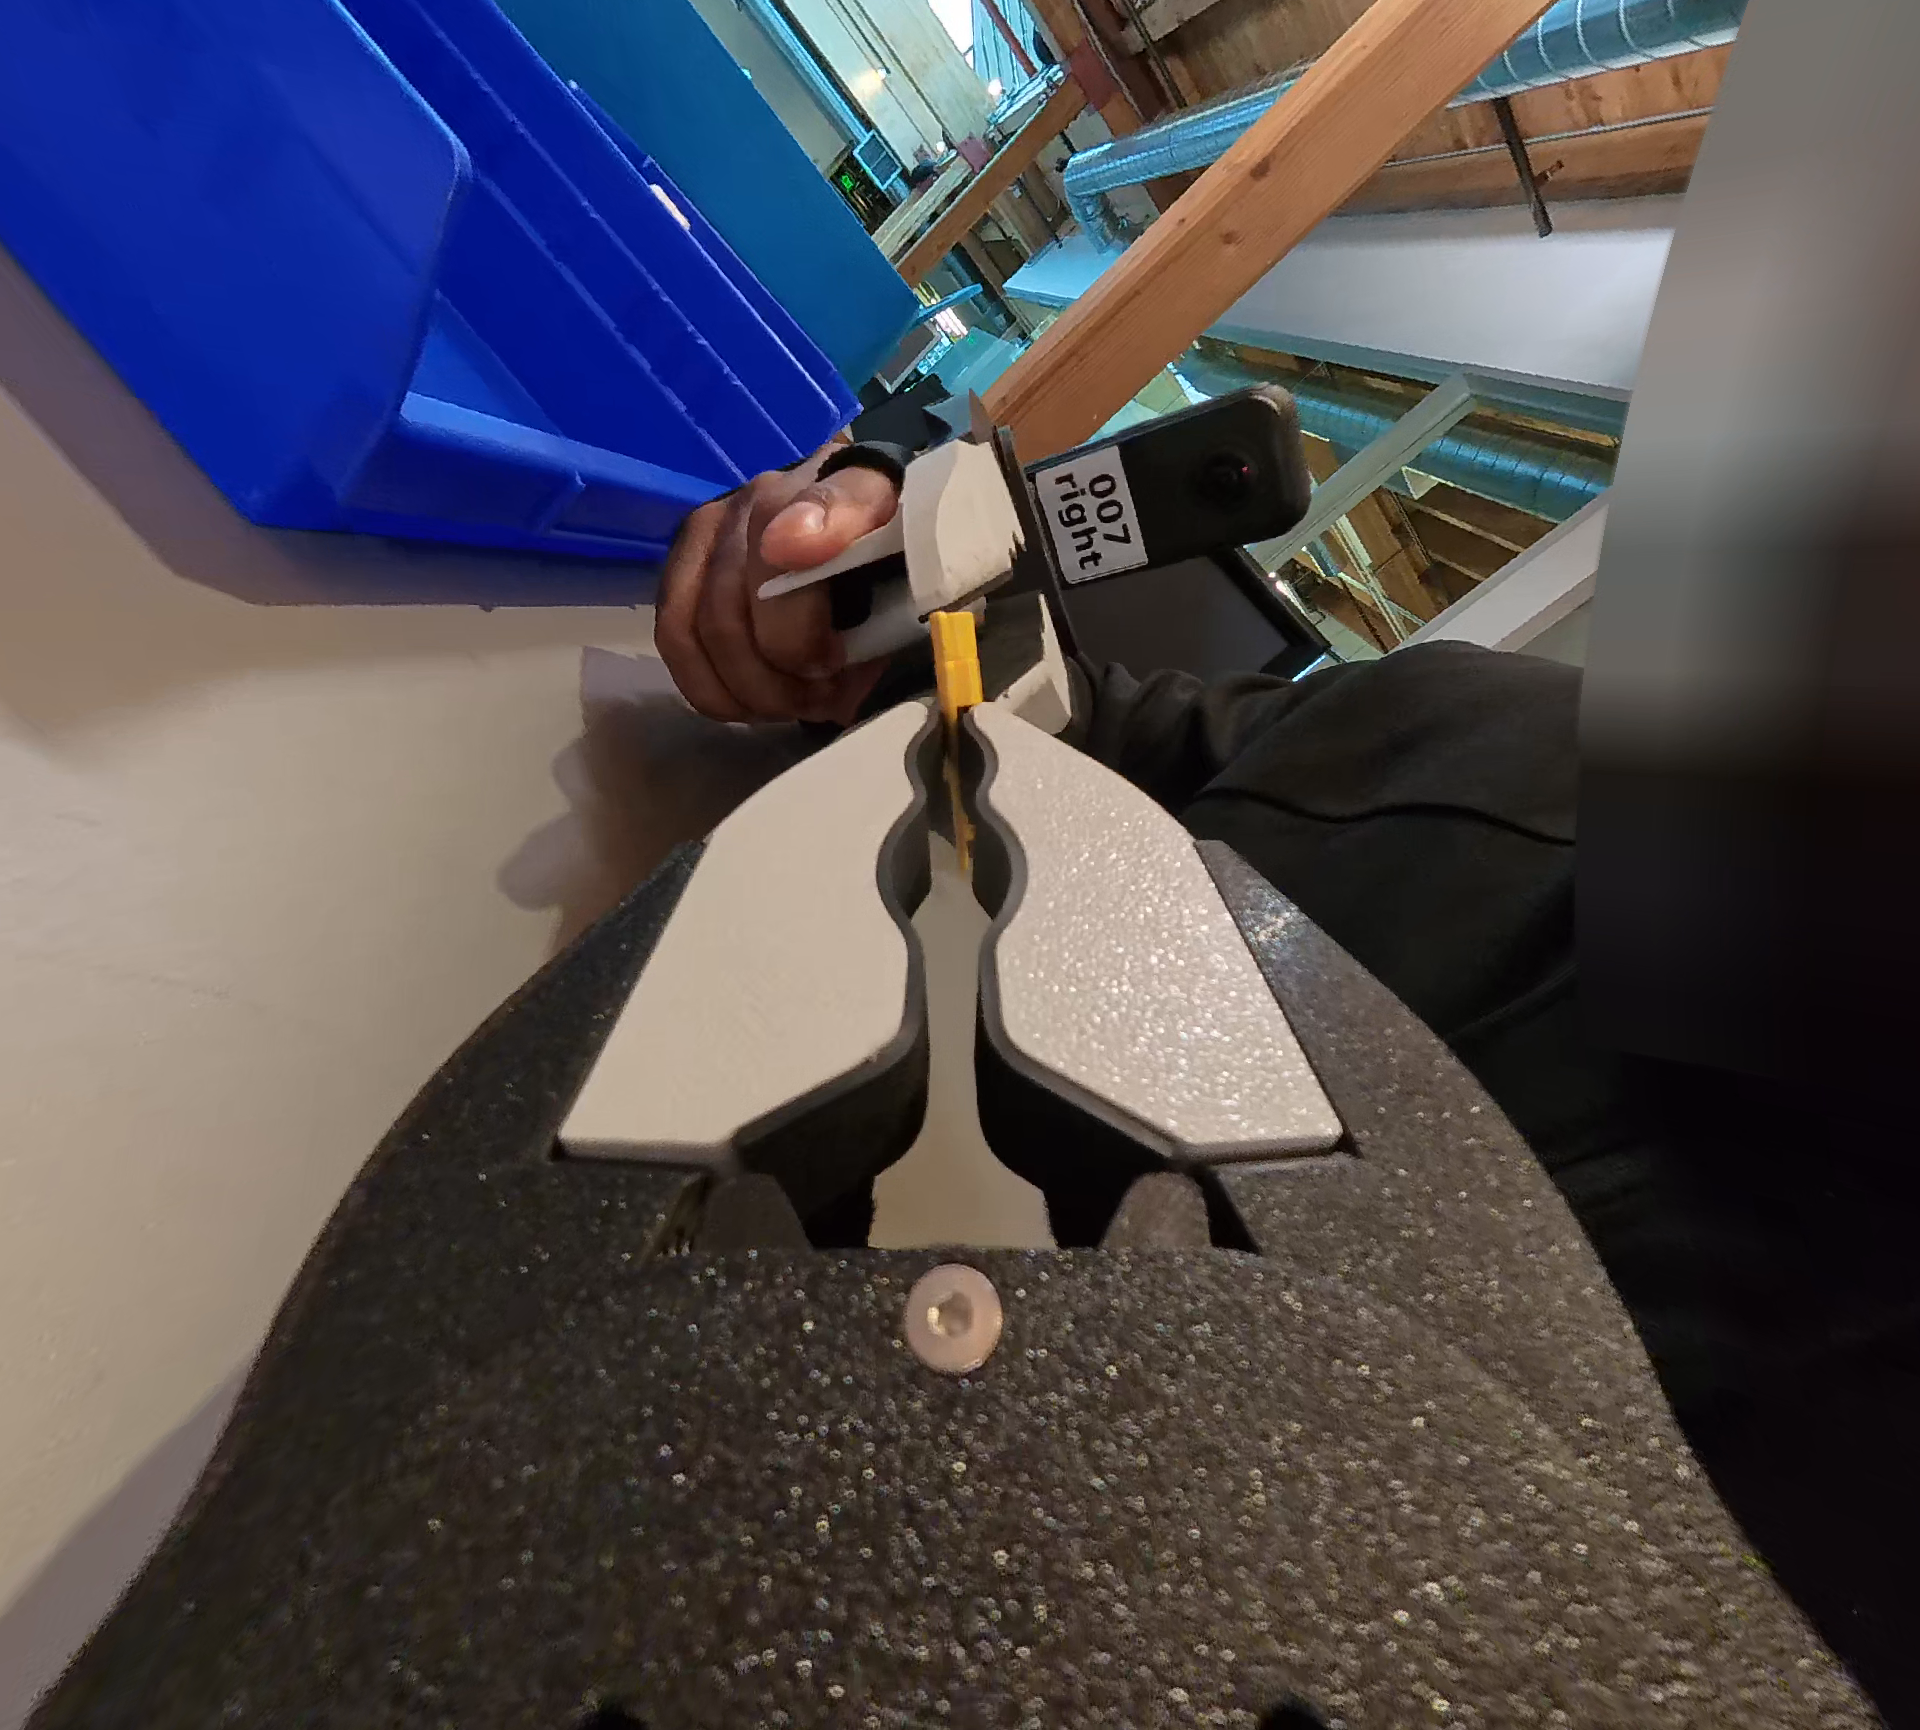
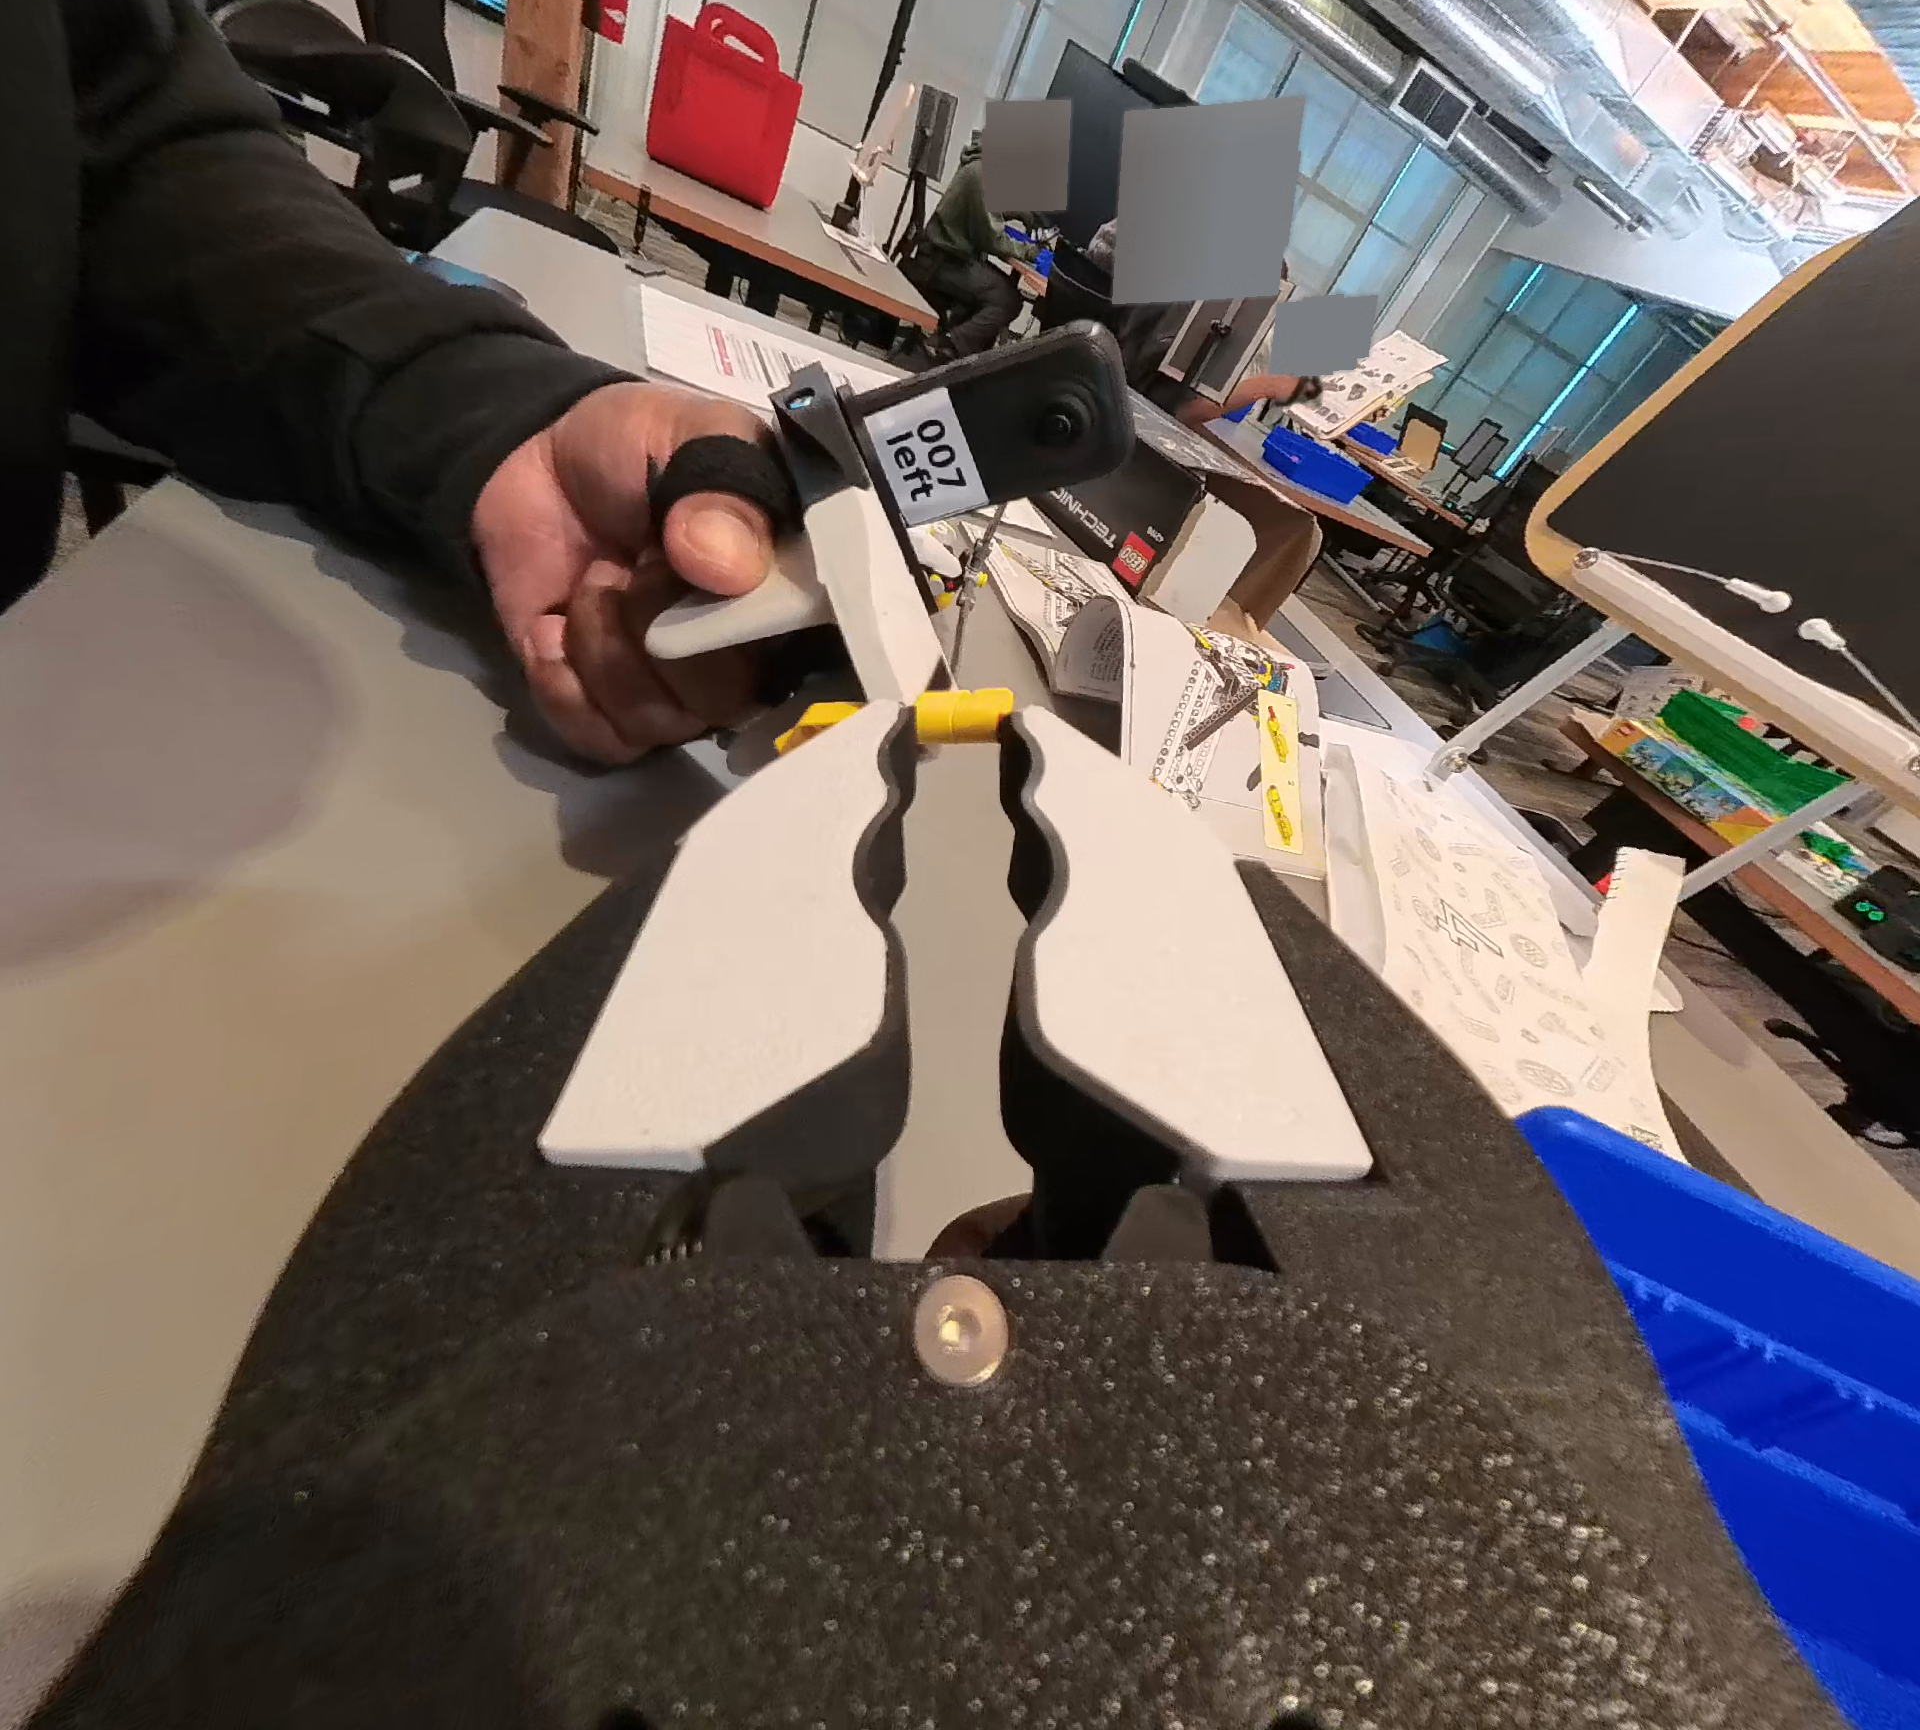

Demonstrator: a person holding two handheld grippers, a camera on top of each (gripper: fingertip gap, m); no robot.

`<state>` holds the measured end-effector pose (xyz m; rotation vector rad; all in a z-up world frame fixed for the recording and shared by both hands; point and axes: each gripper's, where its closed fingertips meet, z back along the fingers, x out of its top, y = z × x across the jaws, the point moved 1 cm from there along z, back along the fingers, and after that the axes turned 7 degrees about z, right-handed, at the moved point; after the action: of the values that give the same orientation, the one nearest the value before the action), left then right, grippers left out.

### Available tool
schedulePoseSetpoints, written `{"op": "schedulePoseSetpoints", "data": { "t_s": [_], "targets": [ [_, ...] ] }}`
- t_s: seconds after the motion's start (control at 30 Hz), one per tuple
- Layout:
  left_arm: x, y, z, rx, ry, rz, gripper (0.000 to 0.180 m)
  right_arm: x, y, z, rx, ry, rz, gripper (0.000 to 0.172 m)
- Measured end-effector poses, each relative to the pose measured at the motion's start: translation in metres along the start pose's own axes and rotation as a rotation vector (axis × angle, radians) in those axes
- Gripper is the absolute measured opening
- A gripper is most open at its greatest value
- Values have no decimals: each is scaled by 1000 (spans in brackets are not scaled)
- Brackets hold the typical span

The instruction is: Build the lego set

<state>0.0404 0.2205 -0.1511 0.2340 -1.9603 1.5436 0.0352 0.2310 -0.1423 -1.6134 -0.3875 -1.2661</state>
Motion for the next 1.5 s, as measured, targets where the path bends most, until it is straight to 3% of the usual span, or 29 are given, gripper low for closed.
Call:
{"op": "schedulePoseSetpoints", "data": {
  "t_s": [0.23, 0.37, 0.6, 1.13, 1.5],
  "targets": [
    [5, 3, 2, 34, -11, -108, 1, 2, -4, 1, -46, -7, 37, 21],
    [10, 3, 5, 58, -24, -153, 1, 4, -15, 7, -71, -40, -51, 26],
    [6, 6, 3, 119, 14, -211, 1, -3, -7, 4, -19, -3, -35, 26],
    [3, 11, 1, 172, 19, -183, 2, -19, 4, -4, 51, 69, -108, 27],
    [11, 9, 5, 80, -77, -1, 2, -23, 0, -8, 4, 106, -82, 32]
  ]
}}
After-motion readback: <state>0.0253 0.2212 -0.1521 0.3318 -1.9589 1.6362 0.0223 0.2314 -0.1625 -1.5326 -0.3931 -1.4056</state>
